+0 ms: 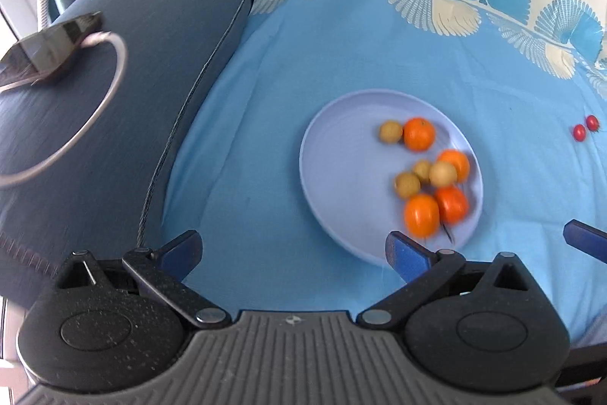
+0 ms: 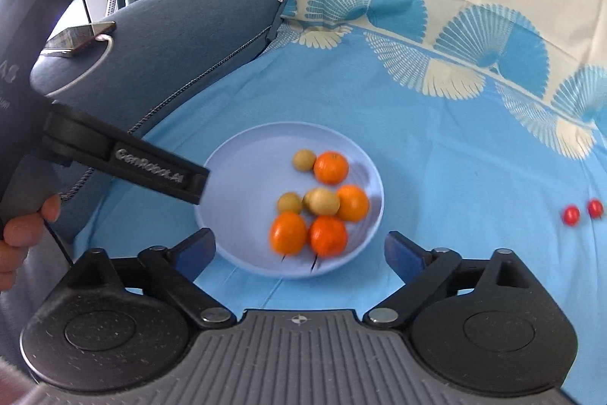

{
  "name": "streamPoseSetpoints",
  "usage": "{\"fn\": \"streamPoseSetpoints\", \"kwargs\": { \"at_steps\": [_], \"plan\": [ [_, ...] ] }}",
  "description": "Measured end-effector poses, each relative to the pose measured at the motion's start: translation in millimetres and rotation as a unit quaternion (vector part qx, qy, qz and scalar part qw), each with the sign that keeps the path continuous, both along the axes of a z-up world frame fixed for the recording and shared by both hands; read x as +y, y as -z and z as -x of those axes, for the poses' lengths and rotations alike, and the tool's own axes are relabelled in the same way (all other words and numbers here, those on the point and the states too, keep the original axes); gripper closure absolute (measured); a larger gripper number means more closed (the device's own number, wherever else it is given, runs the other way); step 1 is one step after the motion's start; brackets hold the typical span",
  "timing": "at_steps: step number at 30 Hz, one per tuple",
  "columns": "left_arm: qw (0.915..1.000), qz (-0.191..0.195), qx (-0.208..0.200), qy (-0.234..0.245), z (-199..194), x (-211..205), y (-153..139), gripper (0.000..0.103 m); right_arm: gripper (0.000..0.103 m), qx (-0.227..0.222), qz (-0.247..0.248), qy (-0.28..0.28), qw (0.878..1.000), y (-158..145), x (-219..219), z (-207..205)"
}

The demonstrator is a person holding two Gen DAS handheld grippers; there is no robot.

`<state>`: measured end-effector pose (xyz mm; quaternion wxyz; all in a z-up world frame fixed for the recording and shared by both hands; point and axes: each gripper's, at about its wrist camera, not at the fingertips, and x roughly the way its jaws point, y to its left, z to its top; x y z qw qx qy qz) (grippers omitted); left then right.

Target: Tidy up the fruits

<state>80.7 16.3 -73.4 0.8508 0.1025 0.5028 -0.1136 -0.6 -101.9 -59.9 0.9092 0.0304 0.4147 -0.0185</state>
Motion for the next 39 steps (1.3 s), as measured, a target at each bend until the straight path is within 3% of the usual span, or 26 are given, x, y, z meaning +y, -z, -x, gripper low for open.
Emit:
{"fn": "streamPoseSetpoints", "kwargs": {
  "at_steps": [17,39],
  "plan": [
    [0.9972,0.033,-0.067,-0.005,85.0,20.4,-53.2,0.0,0.001,-0.082,0.019,0.05,0.995,-56.0,14.4,90.3],
    [0.9954,0.039,-0.087,0.001,100.9,20.6,-63.6,0.0,0.001,-0.098,0.017,0.062,0.993,-65.8,14.4,109.7]
  ]
}}
